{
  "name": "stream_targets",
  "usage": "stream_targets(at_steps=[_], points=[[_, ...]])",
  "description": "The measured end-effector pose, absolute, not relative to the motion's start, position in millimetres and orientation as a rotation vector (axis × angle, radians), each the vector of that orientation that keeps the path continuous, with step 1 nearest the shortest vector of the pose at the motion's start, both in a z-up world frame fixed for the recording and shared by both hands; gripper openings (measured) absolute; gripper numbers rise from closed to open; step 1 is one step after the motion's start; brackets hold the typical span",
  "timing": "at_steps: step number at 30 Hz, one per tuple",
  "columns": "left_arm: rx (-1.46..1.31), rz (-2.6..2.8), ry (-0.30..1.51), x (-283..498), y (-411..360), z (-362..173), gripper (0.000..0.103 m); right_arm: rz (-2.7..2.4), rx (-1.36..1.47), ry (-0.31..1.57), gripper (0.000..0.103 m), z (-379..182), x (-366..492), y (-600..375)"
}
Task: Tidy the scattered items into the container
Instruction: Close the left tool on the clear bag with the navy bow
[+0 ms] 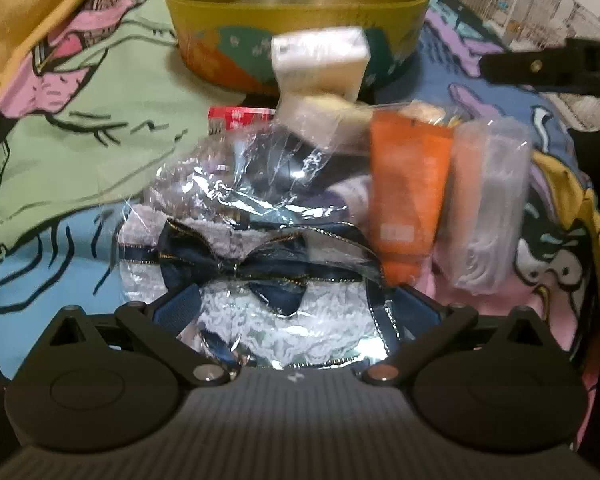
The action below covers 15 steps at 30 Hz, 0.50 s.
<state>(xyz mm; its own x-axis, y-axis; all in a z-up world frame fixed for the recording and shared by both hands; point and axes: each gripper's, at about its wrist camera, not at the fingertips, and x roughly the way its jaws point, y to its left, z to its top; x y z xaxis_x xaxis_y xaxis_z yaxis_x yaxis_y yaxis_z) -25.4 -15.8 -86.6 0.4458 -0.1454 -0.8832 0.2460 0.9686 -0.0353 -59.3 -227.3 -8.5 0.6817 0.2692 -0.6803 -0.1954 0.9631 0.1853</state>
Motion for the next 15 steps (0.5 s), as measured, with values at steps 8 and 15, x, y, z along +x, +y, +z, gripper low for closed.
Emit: stream_targets(at_steps=[8, 15], points=[[0.099, -0.236, 1.063, -29.3, -17.8, -86.8, 0.1, 0.262, 0.1, 0.778, 0.103, -8.8, -59.3, -227.8], [0.063, -0.208, 1.029, -28.8, -11.7, -79.9, 0.064, 0.261, 0.103, 0.777, 0.103, -8.8, -59.1, -227.5]])
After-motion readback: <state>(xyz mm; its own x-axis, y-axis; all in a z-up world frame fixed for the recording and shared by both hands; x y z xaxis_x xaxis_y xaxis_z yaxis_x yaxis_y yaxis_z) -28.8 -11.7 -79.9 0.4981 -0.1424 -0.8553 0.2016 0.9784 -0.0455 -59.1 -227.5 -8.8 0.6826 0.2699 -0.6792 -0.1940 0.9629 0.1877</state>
